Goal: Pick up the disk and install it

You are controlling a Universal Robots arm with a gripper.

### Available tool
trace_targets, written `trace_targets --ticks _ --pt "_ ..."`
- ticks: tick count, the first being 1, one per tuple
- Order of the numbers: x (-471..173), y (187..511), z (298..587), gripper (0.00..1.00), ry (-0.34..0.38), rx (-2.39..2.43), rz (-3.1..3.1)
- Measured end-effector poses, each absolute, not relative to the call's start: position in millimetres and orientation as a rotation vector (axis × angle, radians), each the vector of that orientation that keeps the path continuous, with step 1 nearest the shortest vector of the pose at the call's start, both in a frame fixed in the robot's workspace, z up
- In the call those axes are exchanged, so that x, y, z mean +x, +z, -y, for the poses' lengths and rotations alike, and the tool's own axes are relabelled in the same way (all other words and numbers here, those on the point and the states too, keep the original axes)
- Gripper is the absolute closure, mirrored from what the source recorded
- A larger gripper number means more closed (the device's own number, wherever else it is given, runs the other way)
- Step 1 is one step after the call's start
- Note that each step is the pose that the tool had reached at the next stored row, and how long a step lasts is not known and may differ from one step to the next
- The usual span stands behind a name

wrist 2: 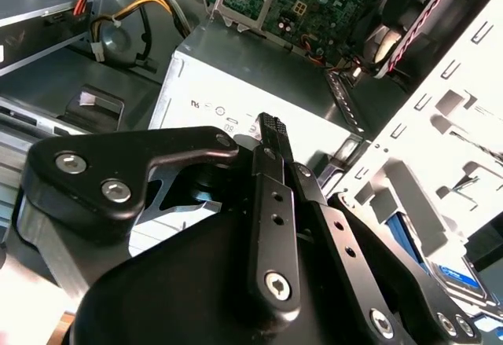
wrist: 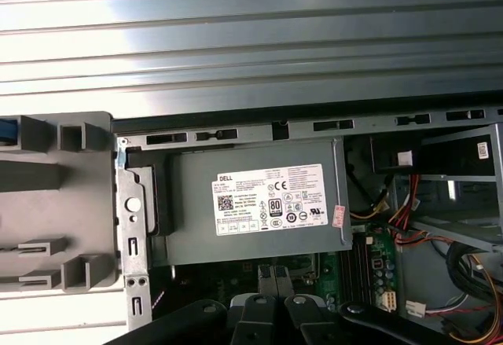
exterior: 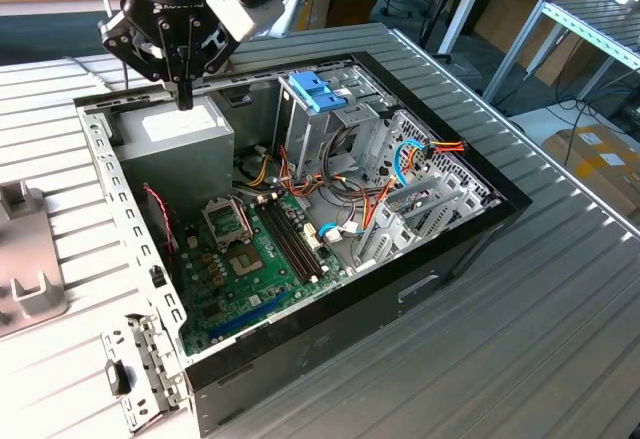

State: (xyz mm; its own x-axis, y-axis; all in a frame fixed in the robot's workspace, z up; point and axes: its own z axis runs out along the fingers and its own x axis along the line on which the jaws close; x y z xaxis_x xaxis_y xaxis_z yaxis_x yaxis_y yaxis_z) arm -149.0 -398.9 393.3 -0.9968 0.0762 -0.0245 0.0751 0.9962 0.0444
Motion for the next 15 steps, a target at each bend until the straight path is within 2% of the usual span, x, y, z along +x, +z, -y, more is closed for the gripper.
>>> trace_targets --ticks 15 --pt "-155.3 393.3 398.9 0.89 0.068 0.118 -3.112"
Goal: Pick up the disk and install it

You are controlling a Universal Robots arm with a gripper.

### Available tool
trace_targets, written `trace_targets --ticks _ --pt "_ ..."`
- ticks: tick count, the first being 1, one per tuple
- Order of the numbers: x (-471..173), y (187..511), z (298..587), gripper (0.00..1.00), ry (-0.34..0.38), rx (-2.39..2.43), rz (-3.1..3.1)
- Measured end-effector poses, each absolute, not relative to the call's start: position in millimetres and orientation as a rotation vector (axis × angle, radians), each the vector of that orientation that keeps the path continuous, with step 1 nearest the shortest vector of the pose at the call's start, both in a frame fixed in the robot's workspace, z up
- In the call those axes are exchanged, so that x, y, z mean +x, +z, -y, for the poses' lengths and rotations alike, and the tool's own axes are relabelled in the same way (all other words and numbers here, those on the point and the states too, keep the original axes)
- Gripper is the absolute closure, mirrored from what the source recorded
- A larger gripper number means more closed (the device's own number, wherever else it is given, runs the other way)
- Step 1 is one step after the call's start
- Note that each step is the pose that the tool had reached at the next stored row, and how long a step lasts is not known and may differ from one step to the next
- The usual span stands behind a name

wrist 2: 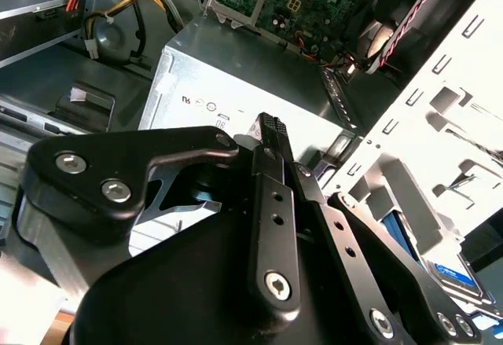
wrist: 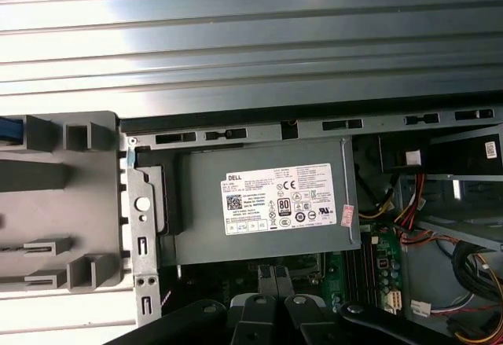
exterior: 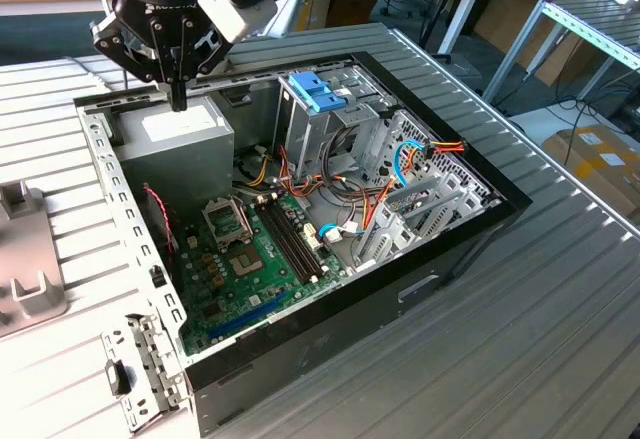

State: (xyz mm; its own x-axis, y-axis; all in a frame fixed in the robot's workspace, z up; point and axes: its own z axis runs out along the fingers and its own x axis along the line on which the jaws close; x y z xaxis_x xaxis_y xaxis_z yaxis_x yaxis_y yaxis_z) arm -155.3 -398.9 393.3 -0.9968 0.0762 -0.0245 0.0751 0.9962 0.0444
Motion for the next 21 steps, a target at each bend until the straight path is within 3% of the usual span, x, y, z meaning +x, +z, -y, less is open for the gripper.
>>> trace_targets --ticks 21 --pt "-164.8 393.3 398.9 0.89 0.068 0.118 -3.112"
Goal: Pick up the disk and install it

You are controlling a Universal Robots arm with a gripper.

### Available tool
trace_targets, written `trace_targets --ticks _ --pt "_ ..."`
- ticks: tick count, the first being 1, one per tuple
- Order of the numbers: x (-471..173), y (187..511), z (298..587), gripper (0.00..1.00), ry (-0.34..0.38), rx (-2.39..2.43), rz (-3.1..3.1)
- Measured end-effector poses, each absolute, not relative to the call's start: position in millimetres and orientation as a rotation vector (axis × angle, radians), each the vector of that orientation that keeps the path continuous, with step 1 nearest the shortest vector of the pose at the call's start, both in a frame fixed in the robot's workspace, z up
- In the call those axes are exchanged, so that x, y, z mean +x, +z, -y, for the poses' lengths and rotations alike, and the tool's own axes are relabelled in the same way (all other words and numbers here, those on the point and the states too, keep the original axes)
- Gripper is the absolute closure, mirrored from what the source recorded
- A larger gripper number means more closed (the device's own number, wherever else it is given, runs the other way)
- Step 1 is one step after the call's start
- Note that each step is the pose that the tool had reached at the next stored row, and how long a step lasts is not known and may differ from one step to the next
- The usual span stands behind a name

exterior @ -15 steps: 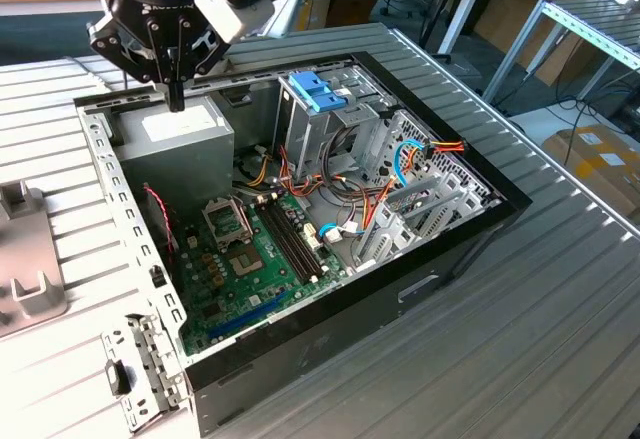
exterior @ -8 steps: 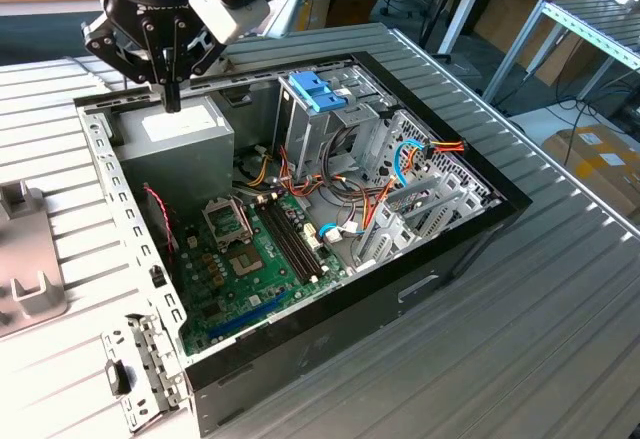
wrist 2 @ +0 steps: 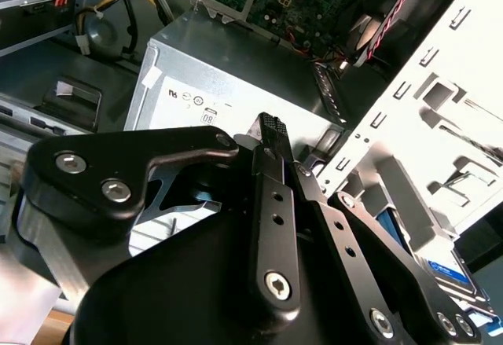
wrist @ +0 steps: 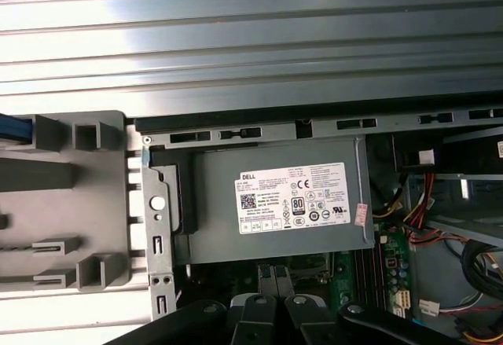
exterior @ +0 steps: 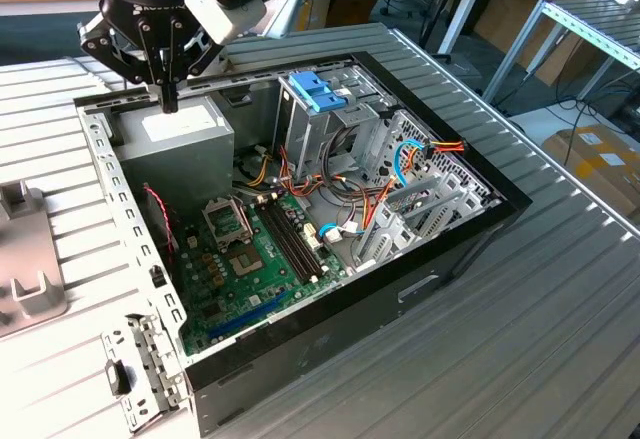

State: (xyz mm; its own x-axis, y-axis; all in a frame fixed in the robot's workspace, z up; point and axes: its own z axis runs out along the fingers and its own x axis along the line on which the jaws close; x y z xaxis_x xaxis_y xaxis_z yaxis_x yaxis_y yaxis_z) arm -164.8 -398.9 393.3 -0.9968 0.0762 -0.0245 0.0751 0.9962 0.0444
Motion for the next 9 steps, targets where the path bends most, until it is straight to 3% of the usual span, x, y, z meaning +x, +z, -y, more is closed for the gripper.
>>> trace_targets --ticks 9 --pt "-168.6 393.3 398.9 0.89 0.068 0.118 -3.112"
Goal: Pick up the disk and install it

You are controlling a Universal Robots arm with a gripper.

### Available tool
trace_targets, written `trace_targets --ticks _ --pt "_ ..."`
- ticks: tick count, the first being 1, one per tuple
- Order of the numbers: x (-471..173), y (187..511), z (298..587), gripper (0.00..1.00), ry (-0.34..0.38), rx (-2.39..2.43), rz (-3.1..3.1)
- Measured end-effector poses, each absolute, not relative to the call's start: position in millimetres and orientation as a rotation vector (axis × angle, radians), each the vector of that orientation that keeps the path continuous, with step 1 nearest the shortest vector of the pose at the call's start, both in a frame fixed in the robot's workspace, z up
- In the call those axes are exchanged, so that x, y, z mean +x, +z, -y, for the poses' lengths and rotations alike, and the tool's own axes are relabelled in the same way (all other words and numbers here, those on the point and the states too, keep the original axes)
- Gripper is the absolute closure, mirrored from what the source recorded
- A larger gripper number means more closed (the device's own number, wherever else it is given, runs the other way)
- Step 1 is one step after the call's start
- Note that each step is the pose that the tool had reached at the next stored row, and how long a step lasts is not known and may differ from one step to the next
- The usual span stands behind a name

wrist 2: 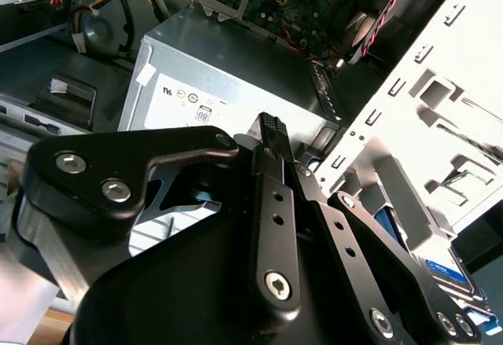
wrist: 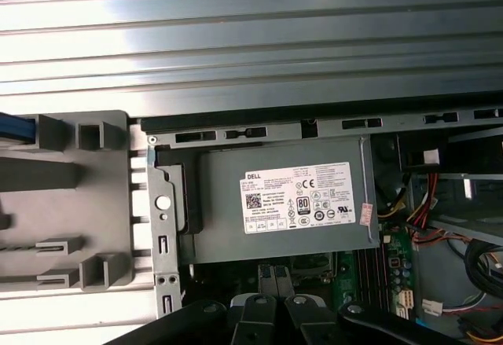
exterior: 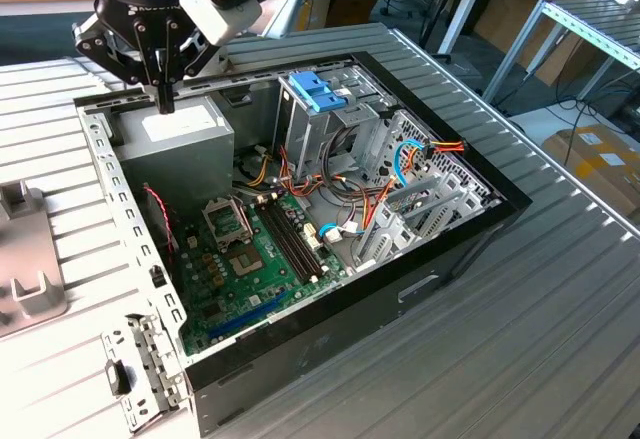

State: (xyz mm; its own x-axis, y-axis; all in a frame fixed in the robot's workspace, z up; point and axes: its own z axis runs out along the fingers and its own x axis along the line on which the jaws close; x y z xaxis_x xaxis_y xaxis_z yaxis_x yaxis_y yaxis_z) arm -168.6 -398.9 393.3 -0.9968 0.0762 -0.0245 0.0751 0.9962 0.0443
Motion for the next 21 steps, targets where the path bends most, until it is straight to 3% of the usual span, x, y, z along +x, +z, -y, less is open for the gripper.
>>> trace_targets --ticks 21 --pt "-180.1 393.3 398.9 0.89 0.068 0.118 -3.112"
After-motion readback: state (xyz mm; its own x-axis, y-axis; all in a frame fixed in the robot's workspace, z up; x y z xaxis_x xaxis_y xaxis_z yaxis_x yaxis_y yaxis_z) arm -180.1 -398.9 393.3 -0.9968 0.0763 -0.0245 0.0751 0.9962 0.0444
